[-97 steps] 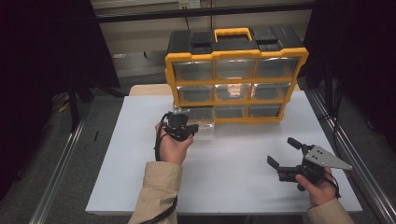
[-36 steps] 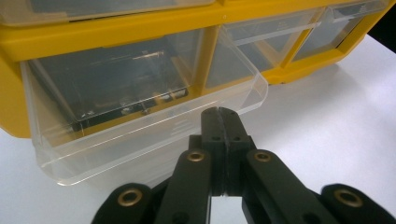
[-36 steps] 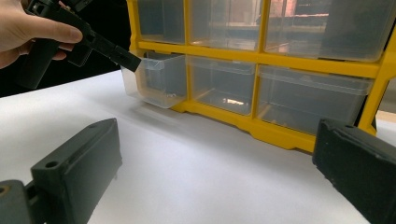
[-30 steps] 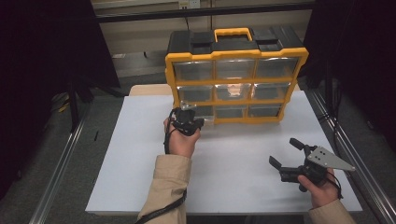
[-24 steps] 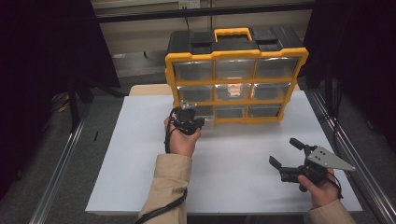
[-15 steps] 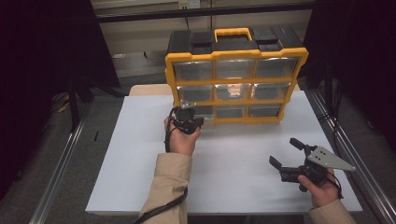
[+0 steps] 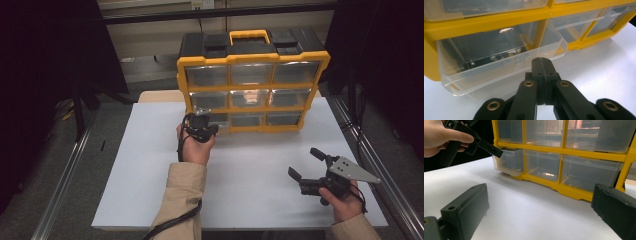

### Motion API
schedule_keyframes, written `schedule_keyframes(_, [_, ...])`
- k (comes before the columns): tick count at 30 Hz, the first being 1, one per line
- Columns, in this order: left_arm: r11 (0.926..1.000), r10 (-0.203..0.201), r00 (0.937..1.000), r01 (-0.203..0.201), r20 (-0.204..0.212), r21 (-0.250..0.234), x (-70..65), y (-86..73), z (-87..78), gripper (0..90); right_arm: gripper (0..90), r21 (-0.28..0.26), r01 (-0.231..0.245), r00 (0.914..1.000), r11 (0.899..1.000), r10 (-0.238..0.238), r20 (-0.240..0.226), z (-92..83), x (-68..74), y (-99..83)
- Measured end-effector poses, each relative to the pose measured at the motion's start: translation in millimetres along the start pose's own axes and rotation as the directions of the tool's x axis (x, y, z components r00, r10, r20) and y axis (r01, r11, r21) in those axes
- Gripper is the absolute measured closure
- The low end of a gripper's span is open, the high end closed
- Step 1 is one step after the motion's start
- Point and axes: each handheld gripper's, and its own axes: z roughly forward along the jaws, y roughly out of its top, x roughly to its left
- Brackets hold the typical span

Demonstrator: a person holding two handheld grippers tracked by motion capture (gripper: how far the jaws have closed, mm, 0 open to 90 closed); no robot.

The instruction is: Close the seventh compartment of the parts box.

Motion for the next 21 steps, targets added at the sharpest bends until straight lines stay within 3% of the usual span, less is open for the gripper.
schedule_keyframes(2, [0.9999,0.014,0.9999,-0.014,-0.001,0.009,1.2,0.6,-0.1,90.0,0.9,-0.001,0.003,1.0,1.0,-0.003,0.0,0.0,-0.1,0.0])
schedule_keyframes(9, [1.0,-0.001,1.0,0.001,-0.01,-0.002,-0.1,1.2,2.1,90.0,0.9,-0.001,0.003,1.0,1.0,-0.003,0.0,0.1,-0.1,0.0])
schedule_keyframes(16, [0.9999,0.01,0.9999,-0.01,-0.006,-0.004,1.7,1.7,4.0,90.0,0.9,0.0,0.0,1.0,1.0,0.0,-0.001,0.1,-0.1,0.0])
schedule_keyframes(18, [0.9998,-0.009,0.9999,0.009,-0.009,-0.018,0.6,1.6,5.4,90.0,0.9,-0.001,-0.001,1.0,1.0,0.001,-0.002,0.3,-0.4,0.0])
schedule_keyframes(21, [0.9999,0.003,0.9999,-0.004,-0.011,-0.01,1.8,2.1,5.8,90.0,0.9,-0.001,0.008,0.9999,1.0,-0.008,-0.007,0.3,-1.2,-0.2])
